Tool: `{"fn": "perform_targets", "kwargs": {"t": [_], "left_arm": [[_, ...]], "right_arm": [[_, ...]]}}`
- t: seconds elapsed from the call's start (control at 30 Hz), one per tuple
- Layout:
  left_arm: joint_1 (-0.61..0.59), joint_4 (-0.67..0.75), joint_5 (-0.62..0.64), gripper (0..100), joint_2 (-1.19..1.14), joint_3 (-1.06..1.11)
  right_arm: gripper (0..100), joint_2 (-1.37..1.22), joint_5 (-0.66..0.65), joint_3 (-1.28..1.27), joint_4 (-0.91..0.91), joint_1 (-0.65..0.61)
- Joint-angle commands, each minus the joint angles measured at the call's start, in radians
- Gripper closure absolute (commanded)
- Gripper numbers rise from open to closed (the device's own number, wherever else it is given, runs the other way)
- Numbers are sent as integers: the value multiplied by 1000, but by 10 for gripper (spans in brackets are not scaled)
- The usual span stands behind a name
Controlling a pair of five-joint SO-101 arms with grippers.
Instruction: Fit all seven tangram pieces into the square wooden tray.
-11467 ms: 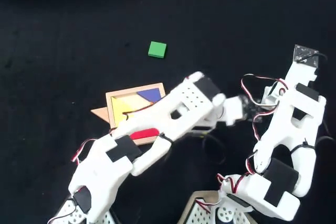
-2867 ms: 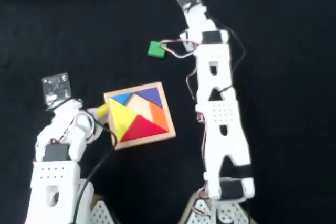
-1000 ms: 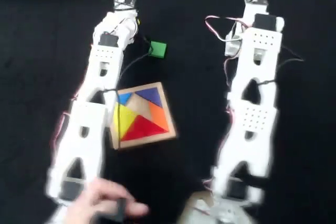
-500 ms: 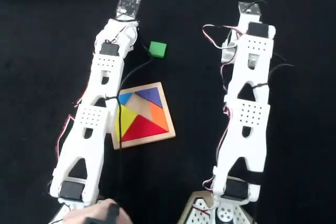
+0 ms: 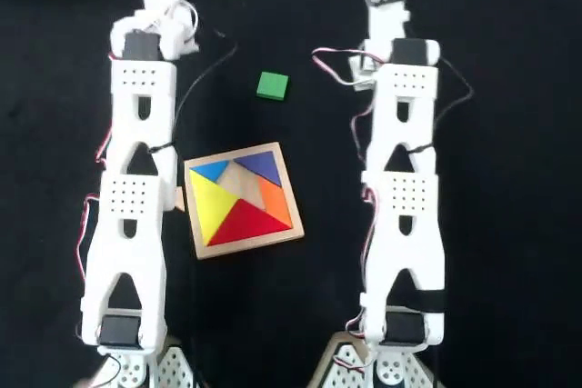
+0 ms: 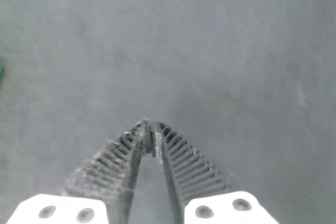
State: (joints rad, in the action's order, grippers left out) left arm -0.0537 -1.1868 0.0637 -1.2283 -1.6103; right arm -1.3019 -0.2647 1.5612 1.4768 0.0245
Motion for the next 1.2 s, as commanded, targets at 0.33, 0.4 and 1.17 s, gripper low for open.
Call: {"fn": "perform_targets", "kwargs": {"t": [0.33, 0.4, 1.17], "left_arm": [[-96, -420, 20, 970, 241, -58], [-133, -466, 21, 970, 261, -58], [-206, -485, 72, 970, 104, -56]], "right_arm": [[988, 48, -226, -38, -112, -127], [988, 48, -235, -39, -115, -143], [988, 76, -393, -10, -115, -173]]}}
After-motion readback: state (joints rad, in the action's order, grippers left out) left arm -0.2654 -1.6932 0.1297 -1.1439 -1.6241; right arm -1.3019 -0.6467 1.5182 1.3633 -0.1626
